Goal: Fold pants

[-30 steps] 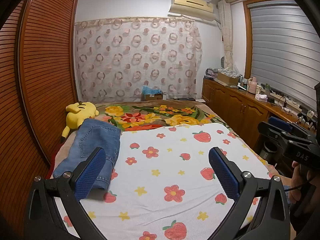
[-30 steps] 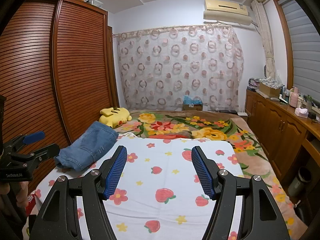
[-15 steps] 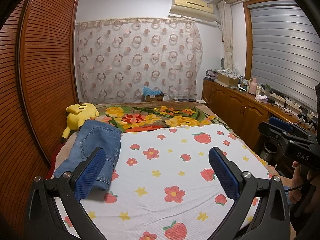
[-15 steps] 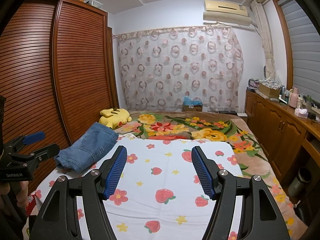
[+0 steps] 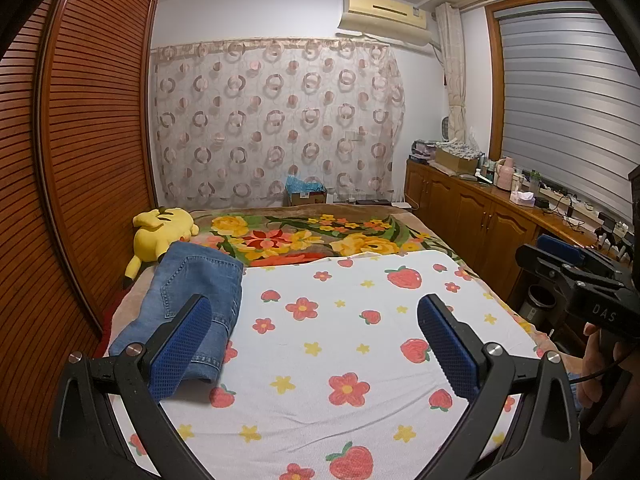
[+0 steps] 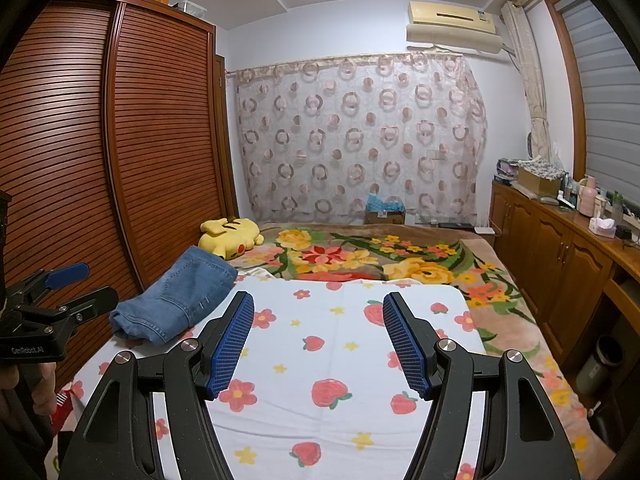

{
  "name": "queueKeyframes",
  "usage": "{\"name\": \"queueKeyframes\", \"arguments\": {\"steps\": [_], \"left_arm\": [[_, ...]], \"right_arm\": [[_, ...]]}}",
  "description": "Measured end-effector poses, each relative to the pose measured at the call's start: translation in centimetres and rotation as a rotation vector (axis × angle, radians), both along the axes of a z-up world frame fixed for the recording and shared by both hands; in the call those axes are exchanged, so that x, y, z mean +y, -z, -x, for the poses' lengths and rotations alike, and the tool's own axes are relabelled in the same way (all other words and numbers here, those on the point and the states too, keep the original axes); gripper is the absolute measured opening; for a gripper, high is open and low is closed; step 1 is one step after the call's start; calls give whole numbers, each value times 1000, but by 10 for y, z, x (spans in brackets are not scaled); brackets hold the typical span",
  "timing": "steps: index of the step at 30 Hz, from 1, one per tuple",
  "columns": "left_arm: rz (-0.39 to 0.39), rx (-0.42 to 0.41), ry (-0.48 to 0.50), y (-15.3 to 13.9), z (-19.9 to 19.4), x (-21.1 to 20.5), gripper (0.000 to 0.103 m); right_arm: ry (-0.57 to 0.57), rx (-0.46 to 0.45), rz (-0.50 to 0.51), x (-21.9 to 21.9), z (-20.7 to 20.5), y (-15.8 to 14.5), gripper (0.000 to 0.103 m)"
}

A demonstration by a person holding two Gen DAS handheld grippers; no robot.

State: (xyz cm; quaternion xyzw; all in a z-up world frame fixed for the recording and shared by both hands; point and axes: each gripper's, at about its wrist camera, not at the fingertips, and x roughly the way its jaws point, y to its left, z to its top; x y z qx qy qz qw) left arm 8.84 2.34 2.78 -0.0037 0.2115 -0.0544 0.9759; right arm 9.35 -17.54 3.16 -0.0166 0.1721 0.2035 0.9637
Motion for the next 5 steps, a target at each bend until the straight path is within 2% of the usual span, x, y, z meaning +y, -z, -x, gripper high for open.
{"name": "queueKeyframes", "arguments": {"steps": [5], "left_arm": [[0,0,1,0,0,0,103]], "right_arm": [[-1,1,-1,0,0,-1,69]]}}
